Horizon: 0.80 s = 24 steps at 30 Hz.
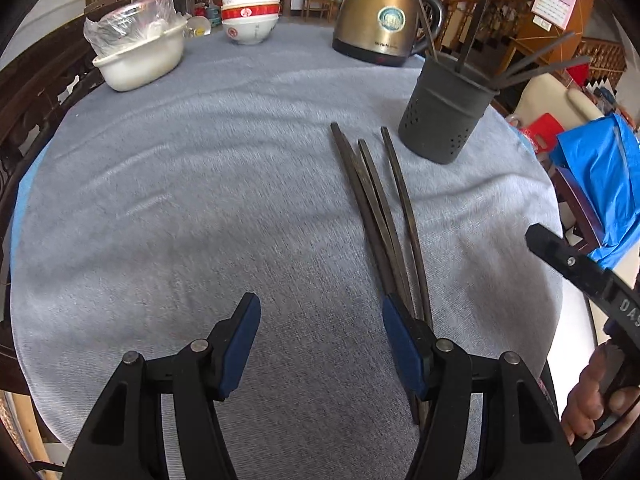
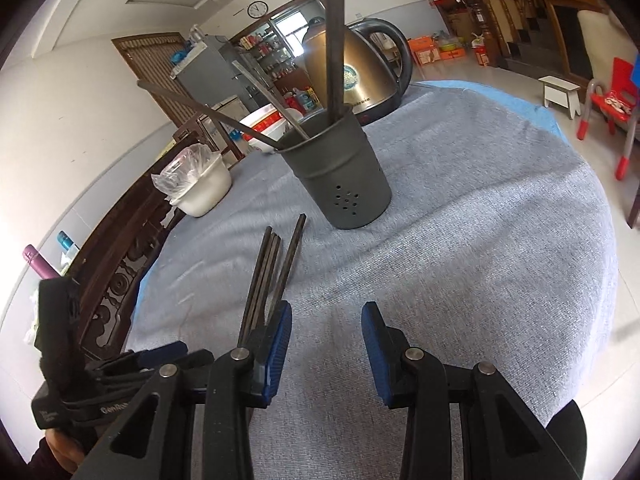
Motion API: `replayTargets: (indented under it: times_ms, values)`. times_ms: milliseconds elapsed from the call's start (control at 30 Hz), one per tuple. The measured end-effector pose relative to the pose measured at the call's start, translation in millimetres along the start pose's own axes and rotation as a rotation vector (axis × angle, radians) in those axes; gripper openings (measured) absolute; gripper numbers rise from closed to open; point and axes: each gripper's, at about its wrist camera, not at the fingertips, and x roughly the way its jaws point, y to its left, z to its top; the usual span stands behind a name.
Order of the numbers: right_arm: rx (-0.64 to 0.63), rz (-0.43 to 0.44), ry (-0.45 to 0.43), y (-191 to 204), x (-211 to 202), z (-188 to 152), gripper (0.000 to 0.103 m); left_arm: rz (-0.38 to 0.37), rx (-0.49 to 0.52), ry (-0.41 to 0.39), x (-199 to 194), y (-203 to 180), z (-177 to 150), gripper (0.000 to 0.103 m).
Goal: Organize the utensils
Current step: 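Move the open right gripper back to the remaining chopsticks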
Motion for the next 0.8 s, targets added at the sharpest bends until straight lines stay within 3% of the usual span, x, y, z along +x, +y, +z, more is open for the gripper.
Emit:
replayTargets:
  times_ms: [800]
  values:
    - [0.019,-0.006,-0.02,-0.4,-3.4,3.1,0.04,0.013,0.043,0.045,18.6,-17.9,-3.9,0.067]
